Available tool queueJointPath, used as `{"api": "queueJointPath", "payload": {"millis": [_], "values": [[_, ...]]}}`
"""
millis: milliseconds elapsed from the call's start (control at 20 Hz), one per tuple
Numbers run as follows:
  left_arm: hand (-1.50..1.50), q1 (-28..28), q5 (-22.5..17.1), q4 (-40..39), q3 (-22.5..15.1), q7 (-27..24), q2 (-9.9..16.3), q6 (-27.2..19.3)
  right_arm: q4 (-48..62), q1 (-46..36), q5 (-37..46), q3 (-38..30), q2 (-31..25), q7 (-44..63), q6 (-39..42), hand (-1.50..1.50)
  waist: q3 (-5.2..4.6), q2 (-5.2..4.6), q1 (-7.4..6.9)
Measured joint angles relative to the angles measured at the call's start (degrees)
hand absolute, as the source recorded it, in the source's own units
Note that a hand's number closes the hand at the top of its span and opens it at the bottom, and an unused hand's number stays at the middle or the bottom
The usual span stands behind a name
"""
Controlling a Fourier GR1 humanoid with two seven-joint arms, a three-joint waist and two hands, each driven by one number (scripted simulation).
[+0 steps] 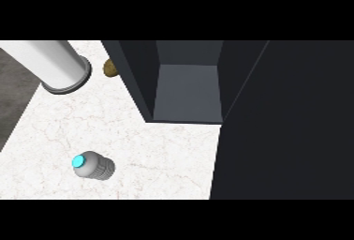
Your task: Pick up the bottled water, place it into the cabinet and close the cabinet
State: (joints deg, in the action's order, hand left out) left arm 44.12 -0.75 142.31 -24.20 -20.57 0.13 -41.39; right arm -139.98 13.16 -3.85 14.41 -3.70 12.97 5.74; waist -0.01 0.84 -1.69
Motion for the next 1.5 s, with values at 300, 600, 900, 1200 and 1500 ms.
{"api": "queueJointPath", "payload": {"millis": [300,600,900,1200,1500], "values": [[-1.5,10.12,1.19,0.1,-13.3,-8.98,0.96,-2.78,-1.73,-0.07,3.84,6.18,1.86,3.51,-2.94,-1.5,0.01,0.0,0.01],[-1.5,16.69,1.42,0.09,-20.55,-16.19,3.52,-4.13,-2.33,0.0,4.67,9.24,2.07,4.64,-4.92,-1.5,0.0,-0.08,0.38],[-1.5,20.72,0.74,-0.44,-23.01,-21.26,5.27,-4.33,-2.47,-0.57,5.37,12.67,1.76,5.91,-7.26,-1.5,-0.04,-0.09,0.62],[-1.5,21.49,-0.43,-0.51,-21.66,-22.8,6.25,-4.4,-2.64,-1.5,6.26,14.99,1.11,6.42,-9.61,-1.5,-0.08,-0.21,1.04],[-1.5,17.79,-4.28,-2.34,-15.09,-20.58,5.69,-4.81,-2.37,-1.13,7.12,17.04,-0.28,5.4,-11.19,-1.5,-0.08,-0.44,1.68]]}}
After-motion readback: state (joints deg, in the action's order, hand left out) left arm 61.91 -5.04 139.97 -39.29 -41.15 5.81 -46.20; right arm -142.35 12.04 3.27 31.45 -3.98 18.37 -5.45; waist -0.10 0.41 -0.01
